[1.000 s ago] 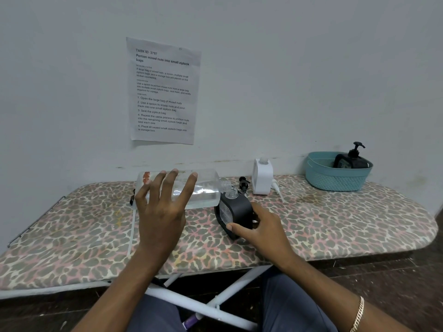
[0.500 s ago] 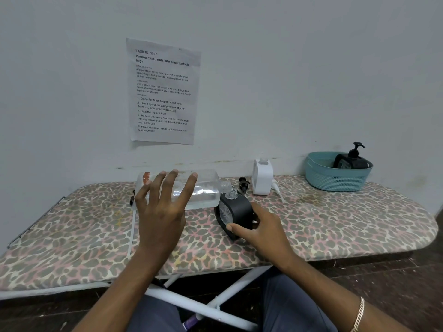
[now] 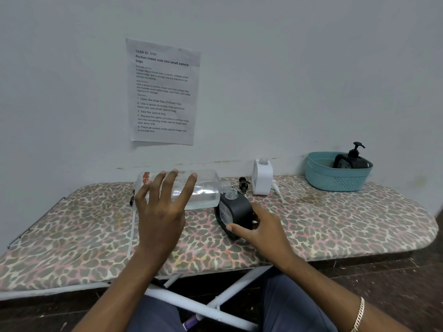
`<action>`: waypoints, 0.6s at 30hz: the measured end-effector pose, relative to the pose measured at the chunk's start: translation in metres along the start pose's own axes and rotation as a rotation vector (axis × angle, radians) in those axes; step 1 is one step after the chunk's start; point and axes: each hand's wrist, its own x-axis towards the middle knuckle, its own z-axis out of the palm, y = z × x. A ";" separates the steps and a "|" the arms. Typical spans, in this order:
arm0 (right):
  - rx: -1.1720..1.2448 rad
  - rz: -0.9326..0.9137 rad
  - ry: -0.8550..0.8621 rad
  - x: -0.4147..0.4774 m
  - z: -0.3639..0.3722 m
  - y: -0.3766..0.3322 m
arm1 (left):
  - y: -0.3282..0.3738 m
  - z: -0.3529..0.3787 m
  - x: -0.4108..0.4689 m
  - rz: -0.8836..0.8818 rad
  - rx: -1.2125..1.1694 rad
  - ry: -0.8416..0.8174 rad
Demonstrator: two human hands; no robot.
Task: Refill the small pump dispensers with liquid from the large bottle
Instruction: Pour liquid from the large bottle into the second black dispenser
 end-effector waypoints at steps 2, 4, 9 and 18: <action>-0.006 -0.001 0.000 0.000 0.000 -0.001 | 0.000 0.000 0.000 0.002 0.001 -0.001; -0.007 -0.002 0.000 0.000 0.000 -0.001 | -0.001 0.000 0.000 0.002 0.001 0.000; -0.001 0.003 -0.001 0.000 0.000 0.000 | 0.000 0.000 0.000 0.002 -0.003 0.004; -0.005 0.003 -0.007 0.000 -0.001 -0.001 | -0.001 -0.001 0.000 0.003 -0.013 -0.004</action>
